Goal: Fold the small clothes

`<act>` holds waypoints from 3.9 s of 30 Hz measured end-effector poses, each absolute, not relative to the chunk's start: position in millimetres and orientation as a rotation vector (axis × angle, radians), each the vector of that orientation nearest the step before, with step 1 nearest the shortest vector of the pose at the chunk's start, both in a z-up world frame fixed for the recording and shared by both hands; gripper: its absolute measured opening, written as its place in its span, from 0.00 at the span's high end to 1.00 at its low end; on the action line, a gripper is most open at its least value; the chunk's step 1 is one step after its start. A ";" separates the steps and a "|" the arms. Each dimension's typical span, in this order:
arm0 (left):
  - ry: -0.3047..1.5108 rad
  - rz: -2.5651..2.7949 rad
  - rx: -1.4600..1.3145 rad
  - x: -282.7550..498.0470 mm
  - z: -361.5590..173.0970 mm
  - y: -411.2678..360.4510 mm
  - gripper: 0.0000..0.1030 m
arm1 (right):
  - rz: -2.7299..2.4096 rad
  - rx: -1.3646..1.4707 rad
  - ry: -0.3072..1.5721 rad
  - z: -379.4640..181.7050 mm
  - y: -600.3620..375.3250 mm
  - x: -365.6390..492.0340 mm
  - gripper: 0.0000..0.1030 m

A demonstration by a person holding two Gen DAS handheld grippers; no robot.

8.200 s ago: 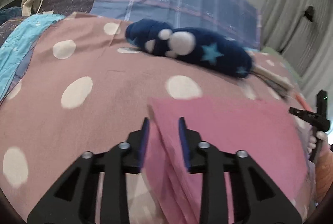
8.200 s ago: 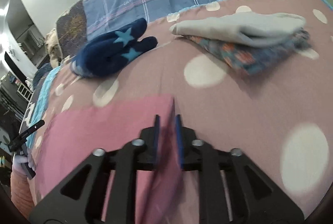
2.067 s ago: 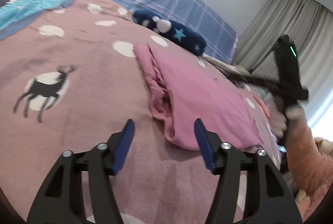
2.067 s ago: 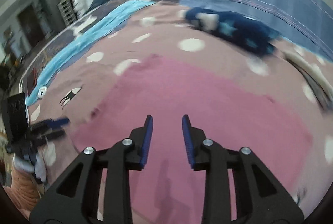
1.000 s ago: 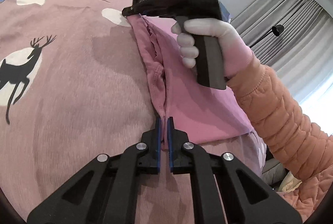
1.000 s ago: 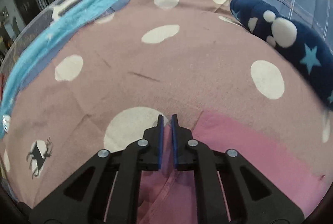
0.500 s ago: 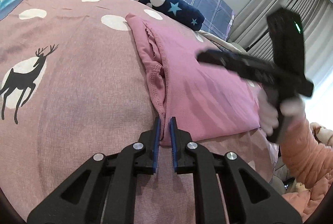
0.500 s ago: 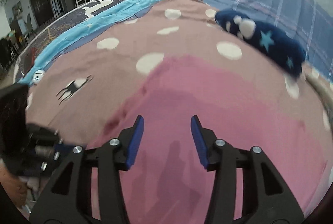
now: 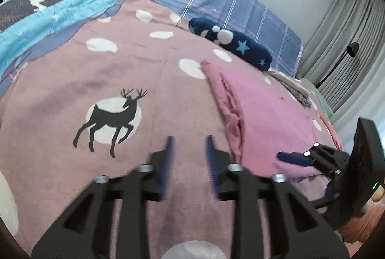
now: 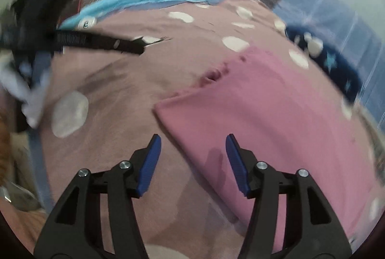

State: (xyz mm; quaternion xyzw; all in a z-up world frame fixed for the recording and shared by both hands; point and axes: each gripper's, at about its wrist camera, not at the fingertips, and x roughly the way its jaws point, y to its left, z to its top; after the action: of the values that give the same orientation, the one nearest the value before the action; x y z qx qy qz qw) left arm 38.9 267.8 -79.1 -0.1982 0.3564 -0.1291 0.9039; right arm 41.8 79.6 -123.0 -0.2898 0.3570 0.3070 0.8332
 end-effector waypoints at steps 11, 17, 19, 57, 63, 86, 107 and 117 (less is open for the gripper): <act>0.767 -0.317 -0.462 44.3 -94.2 258.4 0.41 | 0.421 -0.693 0.757 -134.6 76.5 54.9 0.43; 0.770 -0.436 -0.570 72.5 -87.6 262.1 0.35 | 0.345 -0.745 0.633 -144.4 109.3 64.9 0.43; 0.786 -0.502 -0.611 93.6 -81.6 261.3 0.30 | 0.331 -0.753 0.611 -145.2 110.3 61.2 0.44; 0.911 -0.740 -0.458 257.9 -68.2 147.5 0.84 | 0.408 -0.331 0.614 -94.6 51.3 72.4 0.95; 0.932 -0.624 -0.341 259.3 -44.6 112.0 0.85 | 0.397 -0.166 0.593 -76.7 -2.1 77.3 0.95; 0.984 -0.639 0.070 246.8 -15.5 -155.2 0.85 | 0.368 0.444 0.665 -91.8 -244.6 44.9 0.95; 0.905 -0.658 0.261 212.3 -11.7 -235.3 0.63 | 0.383 0.647 0.751 -133.1 -304.3 20.2 0.91; 0.672 -0.641 0.361 91.8 20.8 -143.3 0.34 | 0.389 0.698 0.787 -135.9 -308.4 15.8 0.81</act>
State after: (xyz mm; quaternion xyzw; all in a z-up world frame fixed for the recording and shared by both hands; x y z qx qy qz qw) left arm 91.8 -143.3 20.9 0.1731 0.3223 -0.3075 0.8784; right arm 15.8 -308.4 -135.9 0.3310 0.3733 0.1844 0.8468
